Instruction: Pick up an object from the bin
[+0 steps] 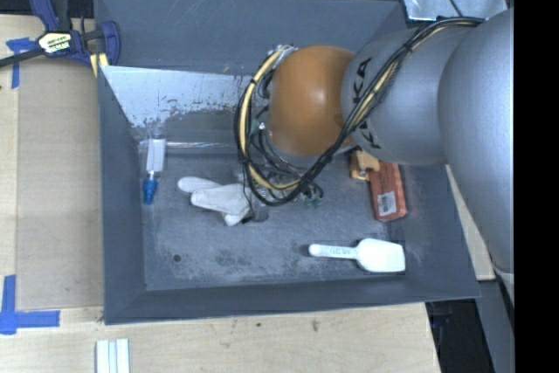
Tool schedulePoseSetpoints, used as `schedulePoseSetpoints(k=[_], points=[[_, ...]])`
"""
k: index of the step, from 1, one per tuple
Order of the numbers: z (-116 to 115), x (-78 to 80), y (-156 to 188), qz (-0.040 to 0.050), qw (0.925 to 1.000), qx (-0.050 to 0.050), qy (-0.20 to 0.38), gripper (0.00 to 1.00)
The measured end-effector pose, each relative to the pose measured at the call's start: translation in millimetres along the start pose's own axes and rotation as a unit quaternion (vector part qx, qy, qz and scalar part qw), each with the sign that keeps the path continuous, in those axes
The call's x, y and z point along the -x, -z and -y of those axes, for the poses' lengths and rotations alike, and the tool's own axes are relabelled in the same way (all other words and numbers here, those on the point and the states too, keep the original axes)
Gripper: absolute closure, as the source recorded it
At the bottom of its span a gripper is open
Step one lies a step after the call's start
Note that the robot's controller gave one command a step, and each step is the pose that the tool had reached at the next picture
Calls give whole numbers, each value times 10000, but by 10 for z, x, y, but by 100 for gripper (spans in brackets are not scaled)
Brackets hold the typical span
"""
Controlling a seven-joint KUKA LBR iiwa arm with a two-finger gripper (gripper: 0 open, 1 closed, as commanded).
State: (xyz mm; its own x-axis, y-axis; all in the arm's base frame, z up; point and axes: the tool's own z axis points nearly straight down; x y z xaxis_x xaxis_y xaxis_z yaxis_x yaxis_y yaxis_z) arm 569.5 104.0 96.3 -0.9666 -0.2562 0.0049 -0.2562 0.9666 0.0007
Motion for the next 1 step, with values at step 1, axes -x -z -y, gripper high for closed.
schedulePoseSetpoints(k=[1], points=[[1, 6, 235, 7, 10000, -2, 1, 100]])
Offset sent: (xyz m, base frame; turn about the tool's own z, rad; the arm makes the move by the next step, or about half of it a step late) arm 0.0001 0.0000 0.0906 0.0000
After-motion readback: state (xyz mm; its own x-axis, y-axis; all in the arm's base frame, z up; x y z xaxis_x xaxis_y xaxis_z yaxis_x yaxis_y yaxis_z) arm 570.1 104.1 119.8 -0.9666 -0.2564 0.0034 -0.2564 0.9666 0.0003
